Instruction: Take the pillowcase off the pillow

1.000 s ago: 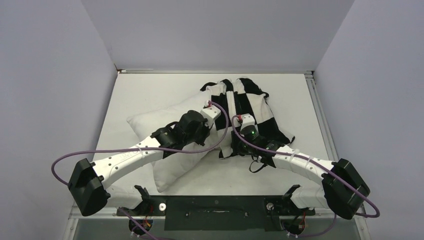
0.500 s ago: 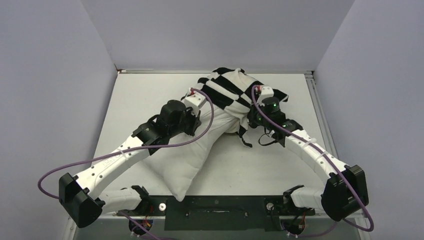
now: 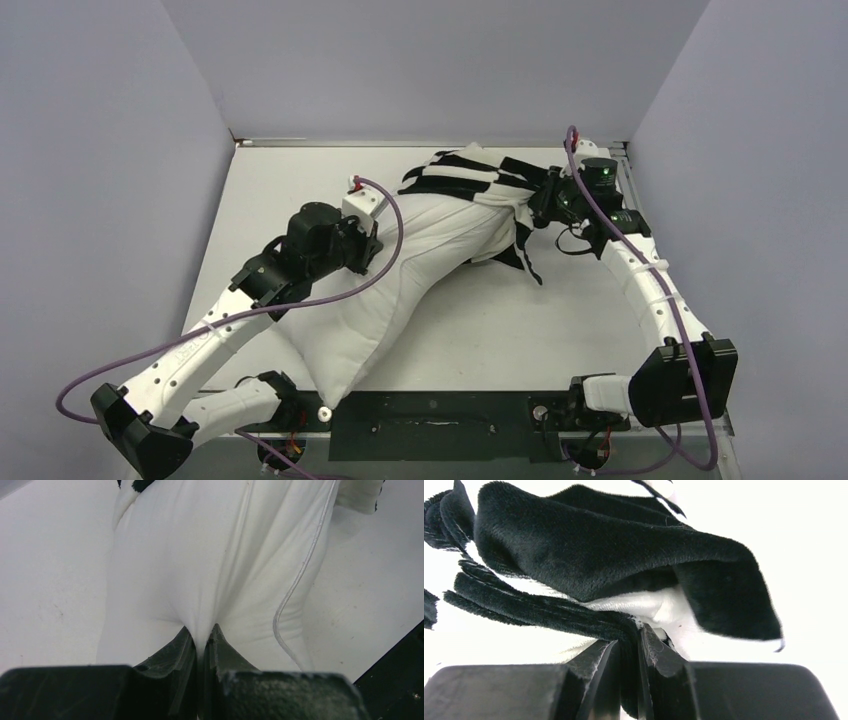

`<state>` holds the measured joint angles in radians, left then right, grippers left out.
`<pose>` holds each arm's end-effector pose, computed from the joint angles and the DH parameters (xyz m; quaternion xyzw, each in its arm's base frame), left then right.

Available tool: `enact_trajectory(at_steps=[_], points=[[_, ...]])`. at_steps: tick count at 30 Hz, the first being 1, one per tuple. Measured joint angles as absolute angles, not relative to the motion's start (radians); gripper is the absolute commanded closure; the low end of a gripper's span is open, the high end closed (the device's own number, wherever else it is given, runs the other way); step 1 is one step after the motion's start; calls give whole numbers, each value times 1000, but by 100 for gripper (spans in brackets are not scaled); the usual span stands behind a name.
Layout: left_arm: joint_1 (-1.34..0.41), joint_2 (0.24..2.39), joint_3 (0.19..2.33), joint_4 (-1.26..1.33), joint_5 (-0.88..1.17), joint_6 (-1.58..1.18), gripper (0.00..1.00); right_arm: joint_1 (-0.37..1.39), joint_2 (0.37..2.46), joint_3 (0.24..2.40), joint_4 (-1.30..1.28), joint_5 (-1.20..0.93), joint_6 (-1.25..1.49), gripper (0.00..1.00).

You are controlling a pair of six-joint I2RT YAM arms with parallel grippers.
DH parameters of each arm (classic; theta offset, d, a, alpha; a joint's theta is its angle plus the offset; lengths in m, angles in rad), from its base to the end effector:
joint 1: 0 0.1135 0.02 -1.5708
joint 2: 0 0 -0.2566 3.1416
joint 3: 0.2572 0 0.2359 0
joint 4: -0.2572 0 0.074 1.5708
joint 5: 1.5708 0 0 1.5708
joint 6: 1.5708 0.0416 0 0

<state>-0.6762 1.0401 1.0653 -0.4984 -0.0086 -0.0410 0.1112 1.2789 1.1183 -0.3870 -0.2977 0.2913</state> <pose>0.1715 -0.1371 0.3479 0.2643 0.8112 -0.1796 0.4898 0.2750 0.0430 0.3228 0.0052 0.8654 0.2235 0.4485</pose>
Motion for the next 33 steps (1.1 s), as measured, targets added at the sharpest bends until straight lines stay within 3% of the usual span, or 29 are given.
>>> enact_trajectory(at_steps=[3,9,13,17,18,27,33], points=[[-656,1023,1065,-529,-16,-25,100,95,1303,1136,-400,-318,300,93],[-644,968,1002,-527,61,-48,92,78,1301,1088,-391,-390,302,75],[-652,924,901,-470,145,-124,77,77,1256,977,-364,-390,298,66],[-666,923,836,-410,231,-204,46,65,1175,873,-371,-372,293,55],[-666,928,832,-400,249,-221,42,60,1151,857,-379,-365,291,52],[-608,997,942,-387,301,-297,23,71,988,844,-427,-316,252,24],[-456,1079,1077,-373,296,-315,17,84,973,898,-466,-303,213,4]])
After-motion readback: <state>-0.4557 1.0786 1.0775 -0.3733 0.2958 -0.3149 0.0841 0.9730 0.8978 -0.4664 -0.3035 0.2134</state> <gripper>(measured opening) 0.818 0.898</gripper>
